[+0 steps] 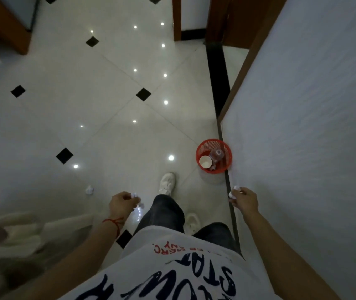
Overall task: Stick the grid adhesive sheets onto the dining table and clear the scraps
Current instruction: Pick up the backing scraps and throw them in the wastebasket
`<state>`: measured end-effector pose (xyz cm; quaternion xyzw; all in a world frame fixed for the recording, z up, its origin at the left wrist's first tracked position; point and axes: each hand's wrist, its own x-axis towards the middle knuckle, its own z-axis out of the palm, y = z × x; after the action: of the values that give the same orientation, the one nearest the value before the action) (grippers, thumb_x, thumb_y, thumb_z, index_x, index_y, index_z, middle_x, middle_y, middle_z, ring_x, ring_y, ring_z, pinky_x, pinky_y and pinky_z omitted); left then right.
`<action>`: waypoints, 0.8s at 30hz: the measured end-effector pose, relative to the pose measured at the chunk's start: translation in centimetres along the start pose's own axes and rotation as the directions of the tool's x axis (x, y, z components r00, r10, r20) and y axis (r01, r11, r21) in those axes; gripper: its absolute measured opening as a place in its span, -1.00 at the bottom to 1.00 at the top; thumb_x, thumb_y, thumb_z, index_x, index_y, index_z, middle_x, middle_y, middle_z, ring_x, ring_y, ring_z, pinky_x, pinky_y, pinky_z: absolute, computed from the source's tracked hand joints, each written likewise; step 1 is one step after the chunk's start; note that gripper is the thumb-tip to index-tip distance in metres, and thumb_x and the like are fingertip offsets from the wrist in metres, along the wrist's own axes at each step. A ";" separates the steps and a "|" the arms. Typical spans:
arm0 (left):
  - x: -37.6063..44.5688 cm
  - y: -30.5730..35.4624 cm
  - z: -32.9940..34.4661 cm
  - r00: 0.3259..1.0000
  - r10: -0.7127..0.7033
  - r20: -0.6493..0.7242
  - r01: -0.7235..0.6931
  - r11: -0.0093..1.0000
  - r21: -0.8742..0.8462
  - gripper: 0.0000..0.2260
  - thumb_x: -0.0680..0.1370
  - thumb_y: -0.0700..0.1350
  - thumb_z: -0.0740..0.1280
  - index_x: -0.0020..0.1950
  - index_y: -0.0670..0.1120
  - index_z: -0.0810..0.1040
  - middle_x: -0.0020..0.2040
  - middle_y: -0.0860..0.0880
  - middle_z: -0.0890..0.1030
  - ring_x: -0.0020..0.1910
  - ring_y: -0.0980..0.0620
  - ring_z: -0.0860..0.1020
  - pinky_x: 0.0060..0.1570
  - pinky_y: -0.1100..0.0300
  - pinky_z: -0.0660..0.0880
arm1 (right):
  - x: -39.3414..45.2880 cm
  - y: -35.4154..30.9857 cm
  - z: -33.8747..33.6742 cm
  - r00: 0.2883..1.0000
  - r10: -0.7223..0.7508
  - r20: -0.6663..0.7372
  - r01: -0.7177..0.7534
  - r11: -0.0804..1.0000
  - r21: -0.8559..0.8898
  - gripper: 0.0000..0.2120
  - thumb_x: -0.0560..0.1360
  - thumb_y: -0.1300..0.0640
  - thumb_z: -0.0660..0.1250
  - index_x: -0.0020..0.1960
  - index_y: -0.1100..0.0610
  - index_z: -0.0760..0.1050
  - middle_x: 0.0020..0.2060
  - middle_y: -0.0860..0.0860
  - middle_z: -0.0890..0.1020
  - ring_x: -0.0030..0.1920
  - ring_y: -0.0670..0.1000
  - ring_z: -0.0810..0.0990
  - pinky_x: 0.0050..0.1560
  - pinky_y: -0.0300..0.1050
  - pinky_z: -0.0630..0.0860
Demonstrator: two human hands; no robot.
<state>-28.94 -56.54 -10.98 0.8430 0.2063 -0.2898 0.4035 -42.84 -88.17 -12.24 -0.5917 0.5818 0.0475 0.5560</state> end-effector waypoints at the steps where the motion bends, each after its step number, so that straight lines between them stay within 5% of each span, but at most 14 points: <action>1: 1.5 1.5 0.0 1.000 0.003 0.022 -0.004 0.999 0.036 -0.89 0.41 -0.26 0.44 -0.13 -0.28 0.60 -0.24 -0.21 0.62 -0.27 -0.09 0.56 -0.15 0.10 0.54 | 0.5 -0.5 0.5 1.000 0.017 -0.024 -0.016 1.000 0.019 -0.79 0.53 0.18 0.27 -0.23 0.27 0.53 -0.38 0.07 0.58 -0.38 0.02 0.54 -0.23 -0.15 0.52; 5: 7.2 8.9 0.9 0.990 0.060 0.126 -0.078 0.986 0.148 -0.91 0.40 -0.27 0.44 -0.27 -0.18 0.56 -0.30 -0.19 0.60 -0.29 -0.10 0.54 -0.10 0.03 0.55 | 2.1 -1.9 2.4 0.983 0.130 -0.126 -0.116 0.987 0.115 -0.83 0.53 0.22 0.27 -0.19 0.27 0.52 -0.40 0.06 0.55 -0.40 -0.01 0.52 -0.36 -0.27 0.49; 8: 10.6 15.1 3.0 0.966 0.113 0.231 -0.154 0.974 0.166 -0.84 0.40 -0.28 0.44 -0.33 -0.13 0.52 -0.37 -0.10 0.57 -0.31 -0.09 0.53 -0.28 0.17 0.54 | 2.9 -3.3 4.2 0.969 0.208 -0.136 -0.178 0.963 0.202 -0.92 0.52 0.26 0.27 -0.12 0.25 0.51 -0.37 0.06 0.54 -0.38 0.00 0.51 -0.44 -0.36 0.49; 13: 13.7 21.9 9.3 0.884 0.183 0.431 -0.309 0.919 0.245 -0.90 0.41 -0.27 0.44 -0.25 -0.18 0.54 -0.31 -0.13 0.58 -0.37 0.01 0.52 -0.42 0.32 0.51 | 5.4 -5.2 6.5 0.954 0.259 -0.150 -0.208 0.935 0.286 -0.89 0.50 0.27 0.27 -0.19 0.21 0.51 -0.22 0.16 0.59 -0.33 0.01 0.54 -0.16 -0.10 0.53; 18: 16.2 23.2 17.5 0.799 0.187 0.571 -0.452 0.814 0.366 -0.92 0.39 -0.26 0.45 -0.22 -0.24 0.57 -0.23 -0.19 0.59 -0.24 -0.06 0.54 -0.11 0.05 0.56 | 10.5 -5.6 8.3 0.948 0.284 -0.145 -0.237 0.932 0.275 -0.85 0.44 0.29 0.32 -0.27 0.13 0.49 -0.19 0.23 0.60 -0.11 0.22 0.58 0.11 0.25 0.51; 24: 21.8 20.4 26.5 0.792 0.125 0.598 -0.443 0.792 0.420 -0.79 0.39 -0.24 0.46 -0.38 -0.11 0.48 -0.38 -0.11 0.56 -0.37 -0.01 0.57 -0.10 0.05 0.56 | 19.0 -2.5 10.9 0.942 0.293 -0.166 -0.260 0.946 0.193 -0.90 0.47 0.18 0.33 -0.22 0.15 0.51 -0.13 0.25 0.67 -0.09 0.25 0.64 0.03 0.18 0.56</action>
<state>-9.33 -87.27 -27.19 0.8261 -0.1415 -0.4942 0.2309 -28.48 -93.19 -28.21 -0.4565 0.7123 0.0183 0.5329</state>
